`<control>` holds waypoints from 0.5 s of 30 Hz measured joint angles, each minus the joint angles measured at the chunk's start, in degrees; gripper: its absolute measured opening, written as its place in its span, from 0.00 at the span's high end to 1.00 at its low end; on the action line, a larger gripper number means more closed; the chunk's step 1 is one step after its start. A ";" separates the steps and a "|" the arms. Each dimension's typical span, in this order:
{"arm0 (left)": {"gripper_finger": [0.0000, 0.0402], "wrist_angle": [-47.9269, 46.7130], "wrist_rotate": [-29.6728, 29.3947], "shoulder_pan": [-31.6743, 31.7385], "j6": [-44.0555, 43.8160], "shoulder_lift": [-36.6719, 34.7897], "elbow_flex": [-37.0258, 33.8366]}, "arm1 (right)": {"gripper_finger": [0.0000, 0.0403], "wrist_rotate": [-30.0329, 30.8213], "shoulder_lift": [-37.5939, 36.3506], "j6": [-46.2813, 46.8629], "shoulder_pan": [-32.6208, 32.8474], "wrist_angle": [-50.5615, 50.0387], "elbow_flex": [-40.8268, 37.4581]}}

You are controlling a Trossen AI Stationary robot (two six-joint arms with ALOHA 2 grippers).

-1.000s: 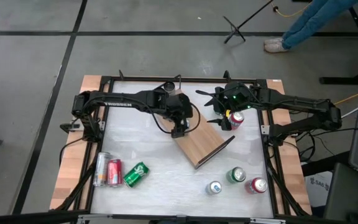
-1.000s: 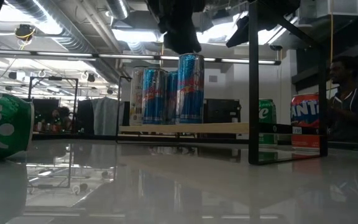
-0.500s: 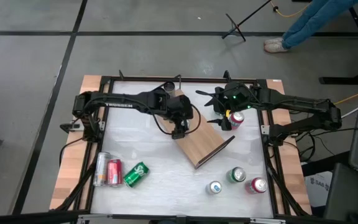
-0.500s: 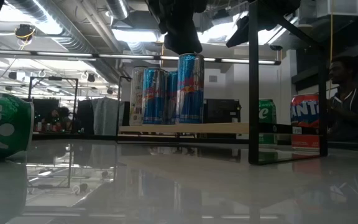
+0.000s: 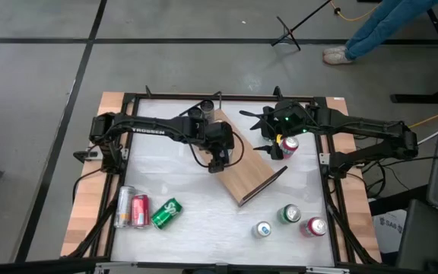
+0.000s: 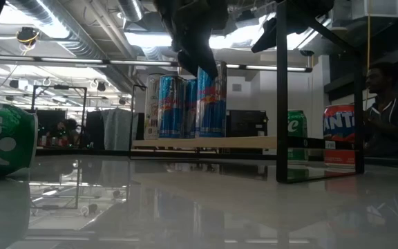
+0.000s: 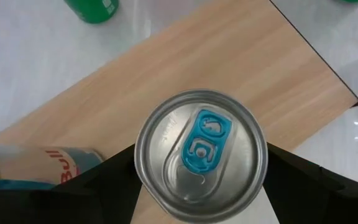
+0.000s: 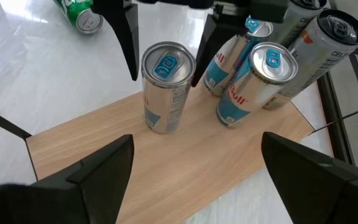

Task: Place canned beverage on shelf
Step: Put the top blue soda can on the shelf

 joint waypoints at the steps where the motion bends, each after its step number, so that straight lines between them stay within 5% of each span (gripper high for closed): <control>1: 0.28 0.05 -0.45 -0.09 -0.84 0.00 0.00 | 0.15 0.00 0.01 0.00 0.00 -0.02 0.00; 7: 0.30 0.19 -4.28 -0.59 -3.47 -0.02 0.00 | 0.15 0.00 0.01 -0.01 0.00 -0.02 0.00; 15: 0.46 0.26 -4.62 -1.47 -3.50 -0.02 0.00 | 0.15 0.00 -0.01 0.01 0.00 0.00 0.00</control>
